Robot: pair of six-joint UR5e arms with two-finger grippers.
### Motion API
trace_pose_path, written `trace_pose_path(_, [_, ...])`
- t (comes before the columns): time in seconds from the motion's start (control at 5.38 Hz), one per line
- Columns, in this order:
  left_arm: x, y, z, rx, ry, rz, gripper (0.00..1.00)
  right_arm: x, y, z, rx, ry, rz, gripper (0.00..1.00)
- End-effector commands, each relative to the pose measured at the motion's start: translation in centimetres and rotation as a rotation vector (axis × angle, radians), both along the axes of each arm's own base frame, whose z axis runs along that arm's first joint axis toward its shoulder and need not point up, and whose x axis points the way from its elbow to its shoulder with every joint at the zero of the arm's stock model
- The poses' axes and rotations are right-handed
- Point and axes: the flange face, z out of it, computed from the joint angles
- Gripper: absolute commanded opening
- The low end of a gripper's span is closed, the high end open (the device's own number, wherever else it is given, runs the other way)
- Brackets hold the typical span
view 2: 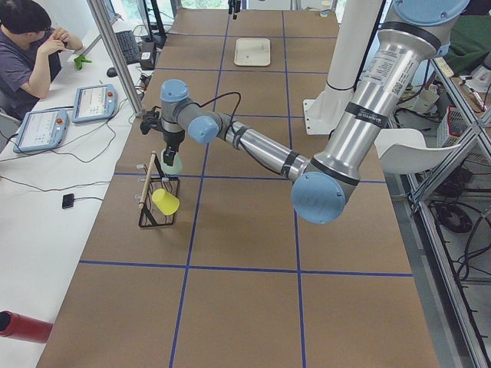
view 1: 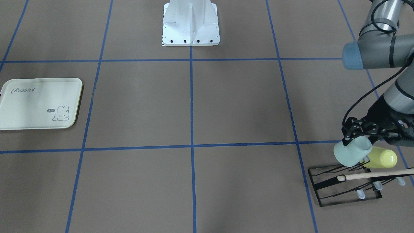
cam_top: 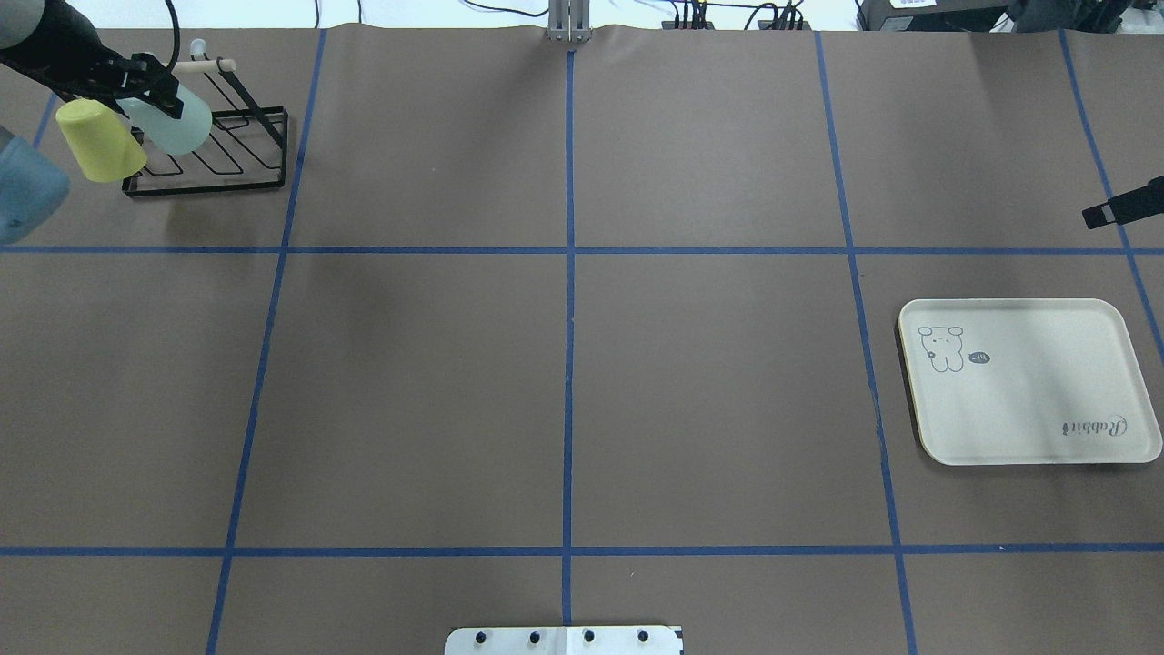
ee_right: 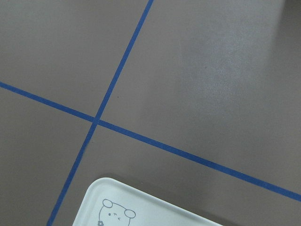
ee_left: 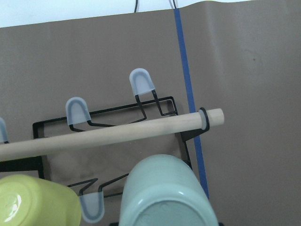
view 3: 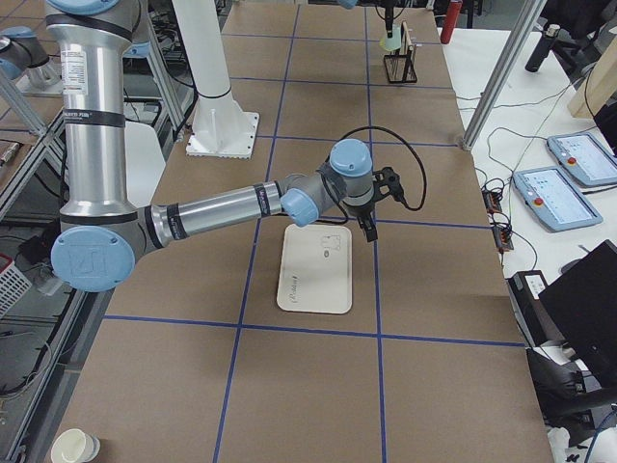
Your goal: Left arm grabs green cup and hands to right arm on tray
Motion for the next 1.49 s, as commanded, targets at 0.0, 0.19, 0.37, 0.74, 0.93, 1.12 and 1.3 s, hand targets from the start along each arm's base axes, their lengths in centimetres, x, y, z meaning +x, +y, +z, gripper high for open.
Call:
trace_pose_path(0.0, [-1.6,3.2,-4.4,-0.017,0.074,-0.086,0.02,-0.4,0.0,-0.4,0.007,-0.004,-0.008,1.00])
trace_pose_path(0.19, [-1.8,3.8,-5.9,-0.049,0.119,-0.139,0.02,-0.8,0.2,-1.1,-0.042,-0.033,0.016,1.00])
trace_pose_path(0.37, [-1.5,4.3,-6.9,-0.095,0.174,-0.204,0.02,-2.3,-0.2,-3.8,-0.099,-0.129,0.100,1.00])
trace_pose_path(0.74, [0.3,5.5,-9.1,-0.128,0.346,-0.280,0.02,-5.7,0.2,-10.0,-0.262,-0.414,0.249,1.00])
trace_pose_path(0.93, [2.2,6.6,-10.4,-0.159,0.438,-0.297,0.02,-7.5,-0.3,-13.0,-0.308,-0.480,0.277,1.00])
trace_pose_path(1.12, [4.8,8.1,-11.7,-0.181,0.533,-0.330,0.02,-10.5,0.6,-15.2,-0.297,-0.587,0.321,1.00])
trace_pose_path(1.3, [5.9,9.5,-13.0,-0.218,0.639,-0.316,0.02,-13.5,2.6,-17.0,-0.313,-0.776,0.367,1.00])
